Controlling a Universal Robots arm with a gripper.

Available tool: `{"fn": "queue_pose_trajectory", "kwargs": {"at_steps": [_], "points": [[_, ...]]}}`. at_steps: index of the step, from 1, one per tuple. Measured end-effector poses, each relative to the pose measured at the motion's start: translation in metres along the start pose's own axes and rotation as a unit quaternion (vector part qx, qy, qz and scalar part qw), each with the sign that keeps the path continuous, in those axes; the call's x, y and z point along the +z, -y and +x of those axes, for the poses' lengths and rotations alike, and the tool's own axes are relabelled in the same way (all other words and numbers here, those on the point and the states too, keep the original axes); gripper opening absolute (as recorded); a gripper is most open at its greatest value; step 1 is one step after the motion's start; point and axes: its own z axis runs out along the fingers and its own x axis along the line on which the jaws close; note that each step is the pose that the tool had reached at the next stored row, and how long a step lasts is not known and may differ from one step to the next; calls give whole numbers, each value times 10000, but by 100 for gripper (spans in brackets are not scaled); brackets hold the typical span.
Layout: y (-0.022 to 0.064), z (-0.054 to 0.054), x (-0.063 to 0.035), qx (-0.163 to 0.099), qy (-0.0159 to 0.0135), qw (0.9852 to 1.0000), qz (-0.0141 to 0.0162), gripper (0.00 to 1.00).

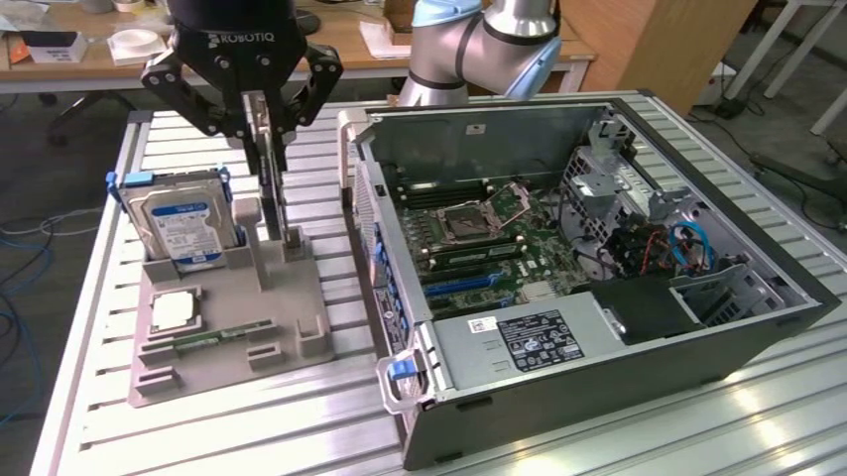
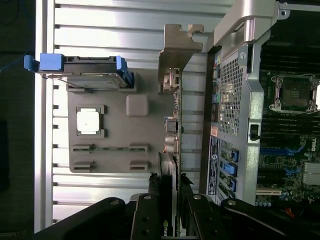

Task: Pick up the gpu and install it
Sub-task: 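Pick up the gpu and move the gpu toward the slot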

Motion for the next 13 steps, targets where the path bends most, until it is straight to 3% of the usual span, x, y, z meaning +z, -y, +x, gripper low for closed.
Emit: {"fn": "queue_pose_trajectory", "kwargs": {"at_steps": [11, 13], "points": [[0, -8, -17, 0, 0, 10000, -4, 26], [-3, -8, -23, 0, 1, 10000, -17, 26]]}}
